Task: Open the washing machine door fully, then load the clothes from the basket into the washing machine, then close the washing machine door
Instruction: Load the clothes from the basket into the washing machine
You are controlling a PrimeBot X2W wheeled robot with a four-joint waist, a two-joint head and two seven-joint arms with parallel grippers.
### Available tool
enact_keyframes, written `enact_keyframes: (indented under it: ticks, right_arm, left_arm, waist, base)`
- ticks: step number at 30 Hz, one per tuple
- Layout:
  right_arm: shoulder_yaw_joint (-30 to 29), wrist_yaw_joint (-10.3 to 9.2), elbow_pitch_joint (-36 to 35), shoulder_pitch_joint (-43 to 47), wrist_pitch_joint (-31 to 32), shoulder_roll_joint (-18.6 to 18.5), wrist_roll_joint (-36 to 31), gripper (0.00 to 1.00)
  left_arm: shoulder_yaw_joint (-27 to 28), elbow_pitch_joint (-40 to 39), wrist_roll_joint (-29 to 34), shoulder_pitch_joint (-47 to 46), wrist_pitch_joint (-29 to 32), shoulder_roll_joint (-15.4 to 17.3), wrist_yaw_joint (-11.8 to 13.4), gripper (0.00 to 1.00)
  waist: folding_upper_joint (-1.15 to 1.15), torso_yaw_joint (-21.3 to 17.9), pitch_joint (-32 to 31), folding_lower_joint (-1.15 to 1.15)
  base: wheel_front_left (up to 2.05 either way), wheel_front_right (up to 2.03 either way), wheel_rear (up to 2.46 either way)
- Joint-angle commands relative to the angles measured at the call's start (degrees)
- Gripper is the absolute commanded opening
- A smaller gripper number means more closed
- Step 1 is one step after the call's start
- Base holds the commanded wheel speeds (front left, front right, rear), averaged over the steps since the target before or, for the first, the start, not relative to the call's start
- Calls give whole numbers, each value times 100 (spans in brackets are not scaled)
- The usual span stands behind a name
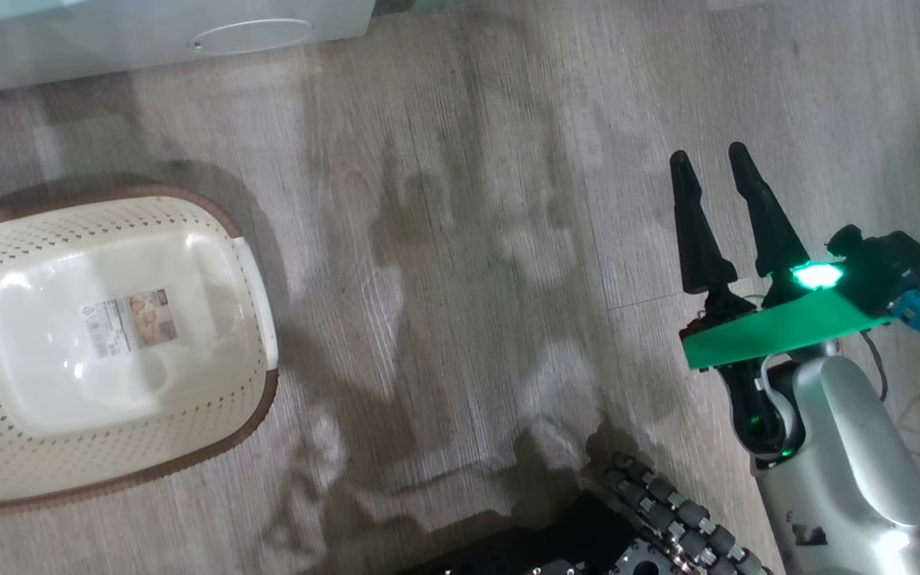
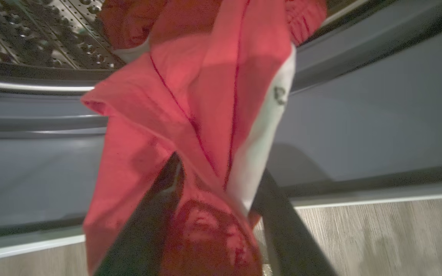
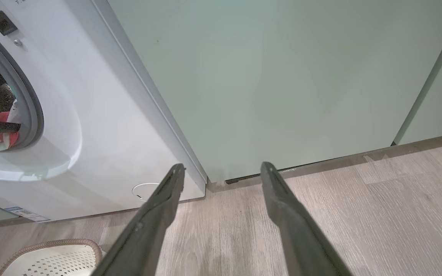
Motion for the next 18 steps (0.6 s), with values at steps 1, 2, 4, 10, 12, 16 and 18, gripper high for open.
enact_keyframes:
  ticks: [1, 2, 4, 10, 12, 16, 18]
  right_arm:
    - [117, 0, -139, 7, -53, 29, 53, 100]
    - [126, 0, -135, 11, -53, 29, 58, 100]
    - [144, 0, -129, 23, -53, 29, 68, 100]
    - [211, 0, -146, 55, -53, 29, 92, 100]
    - [248, 0, -167, 48, -53, 29, 111, 100]
    - [311, 0, -236, 25, -53, 29, 158, 100]
    - [342, 0, -254, 5, -53, 29, 189, 100]
  left_arm:
    - [39, -99, -66, -207, 3, 214, -62, 0]
    - [30, -69, -74, -224, -4, 224, -75, 0]
    - [18, -23, -86, -268, -32, 245, -81, 0]
    - [33, -108, -99, -484, -567, 328, 35, 0]
    - [78, -213, -110, -604, -956, 377, 118, 0]
    - [77, -304, -70, -890, -1580, 500, 185, 0]
    - [51, -331, -52, -1083, -1819, 540, 158, 0]
  waist:
    - [0, -23, 7, 0]
    - [0, -34, 6, 0]
    - [0, -60, 5, 0]
    - [0, -146, 50, 0]
    - [0, -190, 104, 0]
    - [0, -282, 259, 0]
    - [0, -330, 364, 0]
  base:
    - [0, 0, 0]
    - [0, 0, 0]
    - [0, 0, 0]
    - [0, 0, 0]
    - [0, 0, 0]
    - [0, 0, 0]
    - [0, 0, 0]
